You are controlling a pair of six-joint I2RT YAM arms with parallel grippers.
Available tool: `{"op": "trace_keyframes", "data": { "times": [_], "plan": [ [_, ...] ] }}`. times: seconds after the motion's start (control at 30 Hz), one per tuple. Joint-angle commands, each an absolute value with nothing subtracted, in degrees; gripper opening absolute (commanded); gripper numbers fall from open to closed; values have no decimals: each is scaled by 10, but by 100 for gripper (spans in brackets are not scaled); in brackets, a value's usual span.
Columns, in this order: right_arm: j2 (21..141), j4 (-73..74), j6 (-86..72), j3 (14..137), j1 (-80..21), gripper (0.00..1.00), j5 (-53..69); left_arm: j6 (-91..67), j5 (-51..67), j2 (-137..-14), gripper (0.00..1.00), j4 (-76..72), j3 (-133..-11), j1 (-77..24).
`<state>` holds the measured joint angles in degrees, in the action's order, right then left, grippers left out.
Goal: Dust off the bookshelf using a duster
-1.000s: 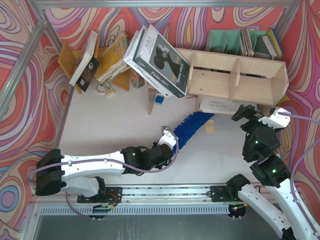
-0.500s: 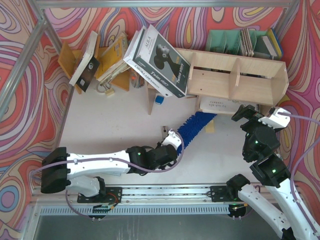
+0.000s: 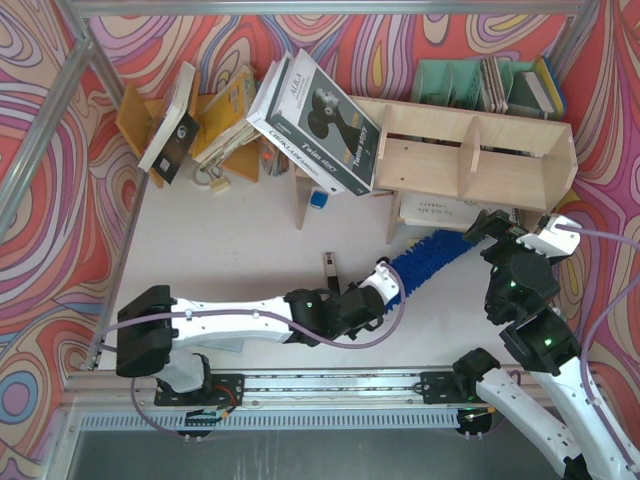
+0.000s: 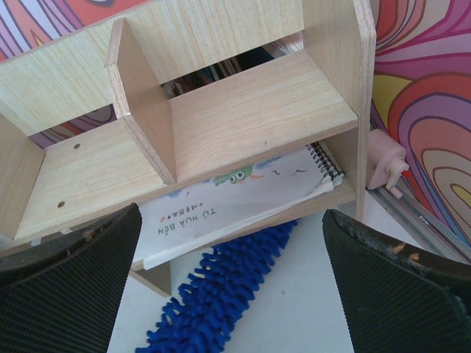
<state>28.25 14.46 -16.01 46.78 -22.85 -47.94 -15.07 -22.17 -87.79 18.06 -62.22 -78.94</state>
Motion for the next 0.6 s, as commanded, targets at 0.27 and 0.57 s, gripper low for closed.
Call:
{"op": "trace_keyframes", "data": {
  "times": [0.27,0.57],
  "plan": [
    [283,144,-164,466,-226,99,-486,-100,-178,-953,0,100,-711,-792],
    [282,144,-165,466,-227,99,-486,-119,-245,-889,0,104,-640,-792]
  ]
}}
